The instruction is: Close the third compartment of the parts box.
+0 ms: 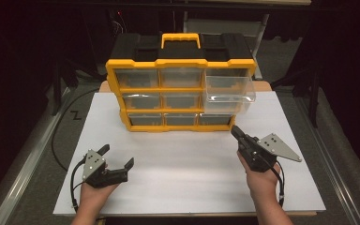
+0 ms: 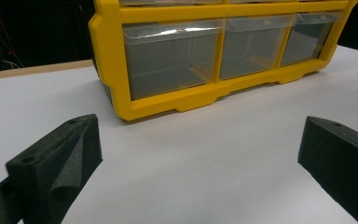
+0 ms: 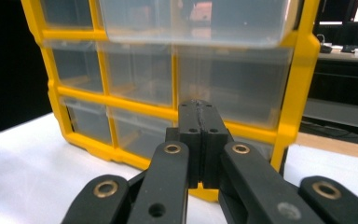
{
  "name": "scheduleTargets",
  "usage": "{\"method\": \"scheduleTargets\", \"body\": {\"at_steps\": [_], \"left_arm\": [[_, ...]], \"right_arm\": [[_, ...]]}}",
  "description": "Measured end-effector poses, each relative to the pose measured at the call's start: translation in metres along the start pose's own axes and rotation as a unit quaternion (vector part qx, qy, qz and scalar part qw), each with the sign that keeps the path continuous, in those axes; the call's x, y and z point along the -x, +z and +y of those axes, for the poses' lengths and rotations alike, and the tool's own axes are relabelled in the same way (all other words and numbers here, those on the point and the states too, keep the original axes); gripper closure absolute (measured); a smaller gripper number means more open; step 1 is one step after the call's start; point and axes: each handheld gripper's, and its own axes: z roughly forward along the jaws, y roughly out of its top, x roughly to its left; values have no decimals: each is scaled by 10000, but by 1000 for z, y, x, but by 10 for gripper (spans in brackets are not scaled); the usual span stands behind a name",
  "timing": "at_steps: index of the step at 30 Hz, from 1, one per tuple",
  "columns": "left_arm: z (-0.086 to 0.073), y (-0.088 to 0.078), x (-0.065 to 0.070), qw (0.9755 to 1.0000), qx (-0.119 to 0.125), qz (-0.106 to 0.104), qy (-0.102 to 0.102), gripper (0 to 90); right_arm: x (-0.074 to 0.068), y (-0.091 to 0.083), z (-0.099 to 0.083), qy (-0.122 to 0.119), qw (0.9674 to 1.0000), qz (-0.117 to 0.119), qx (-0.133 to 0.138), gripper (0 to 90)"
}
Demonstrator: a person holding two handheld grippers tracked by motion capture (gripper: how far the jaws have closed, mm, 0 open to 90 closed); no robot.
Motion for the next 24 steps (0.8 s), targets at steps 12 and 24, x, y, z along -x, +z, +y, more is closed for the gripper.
{"method": "scheduleTargets", "body": {"at_steps": [12,24], "left_arm": [[1,0,0,10000,19,-51,18,4],[1,1,0,10000,35,-78,9,4]], "right_arm": [[-14,8,28,-105,9998,45,163,900],[-19,14,53,-212,9996,17,205,900]]}}
